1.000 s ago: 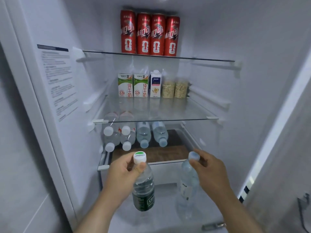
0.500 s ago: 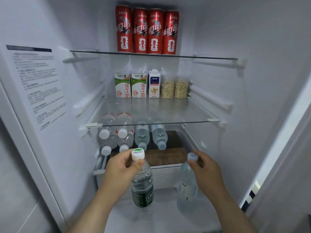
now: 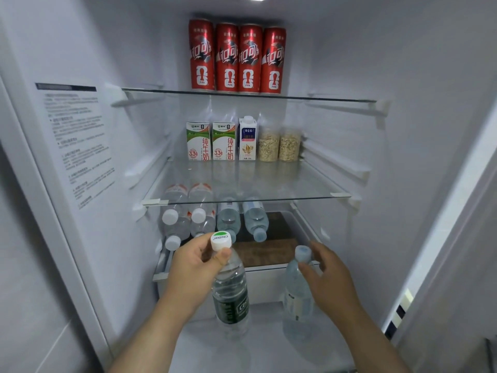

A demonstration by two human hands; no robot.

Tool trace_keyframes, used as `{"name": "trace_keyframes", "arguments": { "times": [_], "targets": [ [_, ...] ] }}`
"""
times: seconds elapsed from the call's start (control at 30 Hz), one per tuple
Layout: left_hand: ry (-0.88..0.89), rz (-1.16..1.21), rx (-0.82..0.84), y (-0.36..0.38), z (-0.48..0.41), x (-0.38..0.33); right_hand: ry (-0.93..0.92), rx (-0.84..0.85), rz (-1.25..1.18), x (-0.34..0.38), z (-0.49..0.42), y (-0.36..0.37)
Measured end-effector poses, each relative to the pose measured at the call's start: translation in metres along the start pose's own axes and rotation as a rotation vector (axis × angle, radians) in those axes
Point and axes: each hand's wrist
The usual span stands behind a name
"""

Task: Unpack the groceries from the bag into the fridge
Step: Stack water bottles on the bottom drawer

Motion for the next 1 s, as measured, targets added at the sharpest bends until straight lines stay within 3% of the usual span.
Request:
{"name": "trace_keyframes", "arguments": {
  "times": [0.1, 0.27, 0.3, 0.43, 0.53, 0.7, 0.87, 1.0],
  "targets": [
    [0.001, 0.000, -0.008, -0.001, 0.003, -0.006, -0.025, 0.004, 0.041, 0.002, 0.003, 0.000],
    [0.033, -0.031, -0.026, -0.004, 0.010, -0.018, -0.298, -0.286, 0.129, 0.031, 0.028, 0.005],
    [0.046, -0.029, -0.034, -0.004, 0.011, -0.021, -0.327, -0.234, 0.099, 0.040, 0.036, 0.009],
    [0.107, 0.033, -0.055, -0.005, 0.019, -0.036, -0.278, 0.288, 0.022, 0.069, 0.056, 0.032],
    [0.131, 0.105, -0.054, -0.005, 0.023, -0.049, -0.328, 0.358, -0.001, 0.080, 0.057, 0.041],
    [0.173, 0.219, -0.077, -0.009, 0.035, -0.068, -0.385, 0.339, -0.065, 0.092, 0.055, 0.034],
    [-0.077, 0.414, 0.012, -0.020, 0.049, -0.086, -0.549, 0.223, -0.021, 0.098, 0.051, 0.028],
    [-0.281, 0.426, 0.152, -0.019, 0.060, -0.092, -0.671, 0.176, 0.031, 0.089, 0.040, 0.035]
  ]
}}
Point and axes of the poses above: each hand's wrist, its own z-axis away from the middle knuckle, its own y-axis out of the palm, x = y × z, and after that the axes turned 3 degrees about x, right-handed
